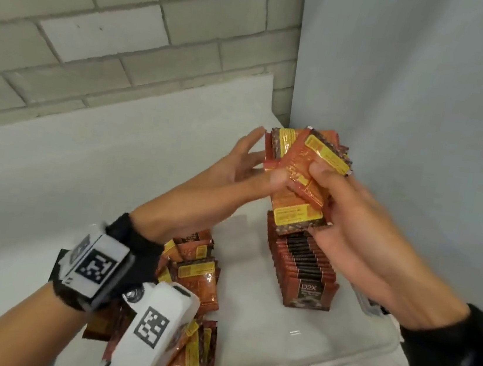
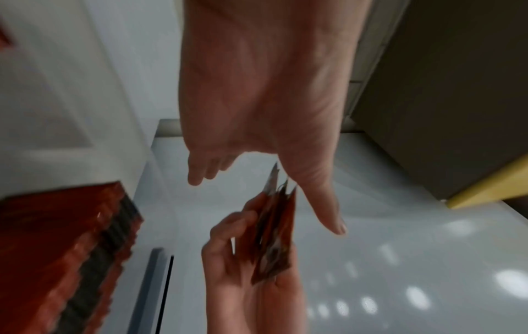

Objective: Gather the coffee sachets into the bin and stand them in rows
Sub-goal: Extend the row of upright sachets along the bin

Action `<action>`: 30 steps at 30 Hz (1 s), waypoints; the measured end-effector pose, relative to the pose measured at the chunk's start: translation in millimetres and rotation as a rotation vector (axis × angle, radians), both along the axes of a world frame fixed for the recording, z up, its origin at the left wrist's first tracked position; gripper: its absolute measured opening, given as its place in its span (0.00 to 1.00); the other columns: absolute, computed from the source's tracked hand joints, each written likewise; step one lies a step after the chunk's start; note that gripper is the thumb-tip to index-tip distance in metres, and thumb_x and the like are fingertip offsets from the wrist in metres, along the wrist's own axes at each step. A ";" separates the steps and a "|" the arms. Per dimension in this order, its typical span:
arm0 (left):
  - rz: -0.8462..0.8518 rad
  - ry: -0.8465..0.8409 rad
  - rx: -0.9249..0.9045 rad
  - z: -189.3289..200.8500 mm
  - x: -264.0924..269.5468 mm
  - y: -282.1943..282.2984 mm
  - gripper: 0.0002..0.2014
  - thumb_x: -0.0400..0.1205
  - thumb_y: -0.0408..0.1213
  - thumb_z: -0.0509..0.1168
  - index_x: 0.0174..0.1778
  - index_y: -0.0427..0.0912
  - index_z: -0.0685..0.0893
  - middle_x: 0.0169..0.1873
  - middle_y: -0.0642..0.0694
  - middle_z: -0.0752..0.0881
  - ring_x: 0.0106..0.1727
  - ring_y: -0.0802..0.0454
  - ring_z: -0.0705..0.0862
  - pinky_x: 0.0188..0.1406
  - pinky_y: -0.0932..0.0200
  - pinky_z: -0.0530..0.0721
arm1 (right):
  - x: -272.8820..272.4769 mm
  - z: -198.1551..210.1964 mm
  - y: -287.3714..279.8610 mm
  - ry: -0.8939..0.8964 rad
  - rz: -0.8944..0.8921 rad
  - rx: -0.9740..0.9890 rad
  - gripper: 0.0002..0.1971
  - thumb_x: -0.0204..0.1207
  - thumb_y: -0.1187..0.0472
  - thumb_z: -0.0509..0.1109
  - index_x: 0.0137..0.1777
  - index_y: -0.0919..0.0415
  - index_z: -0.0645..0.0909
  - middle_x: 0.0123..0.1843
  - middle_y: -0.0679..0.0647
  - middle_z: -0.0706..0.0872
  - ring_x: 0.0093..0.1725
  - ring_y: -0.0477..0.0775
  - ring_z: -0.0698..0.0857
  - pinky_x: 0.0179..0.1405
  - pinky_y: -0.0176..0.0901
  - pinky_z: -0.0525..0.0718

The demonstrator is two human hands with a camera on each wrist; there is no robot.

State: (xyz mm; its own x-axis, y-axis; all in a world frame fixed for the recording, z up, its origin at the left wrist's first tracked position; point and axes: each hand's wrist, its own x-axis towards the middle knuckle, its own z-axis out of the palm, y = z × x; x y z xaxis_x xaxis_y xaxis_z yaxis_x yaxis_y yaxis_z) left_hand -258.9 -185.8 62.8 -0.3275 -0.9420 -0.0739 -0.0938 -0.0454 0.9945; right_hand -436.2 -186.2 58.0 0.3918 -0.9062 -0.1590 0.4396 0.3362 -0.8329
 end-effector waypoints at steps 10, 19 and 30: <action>0.024 0.464 0.230 -20.8 -31.0 5.0 0.19 0.84 0.42 0.58 0.70 0.42 0.78 0.68 0.36 0.82 0.70 0.40 0.80 0.71 0.46 0.77 | -0.8 -20.6 6.8 0.419 -0.070 -0.247 0.24 0.76 0.43 0.67 0.70 0.47 0.73 0.67 0.51 0.82 0.59 0.46 0.86 0.63 0.49 0.83; 0.097 0.438 0.210 -18.7 -22.1 2.0 0.15 0.78 0.32 0.66 0.61 0.41 0.83 0.57 0.39 0.89 0.59 0.43 0.88 0.58 0.50 0.87 | -8.4 -42.2 4.3 0.909 -0.333 -0.946 0.27 0.78 0.52 0.71 0.75 0.38 0.68 0.63 0.37 0.58 0.67 0.41 0.64 0.62 0.18 0.67; 0.343 0.539 0.228 -22.9 -33.3 1.9 0.13 0.84 0.39 0.62 0.63 0.42 0.82 0.56 0.39 0.89 0.55 0.43 0.89 0.52 0.50 0.89 | -4.5 -31.0 8.8 0.875 -0.466 -0.639 0.22 0.60 0.40 0.78 0.39 0.49 0.69 0.42 0.47 0.78 0.36 0.40 0.77 0.34 0.24 0.74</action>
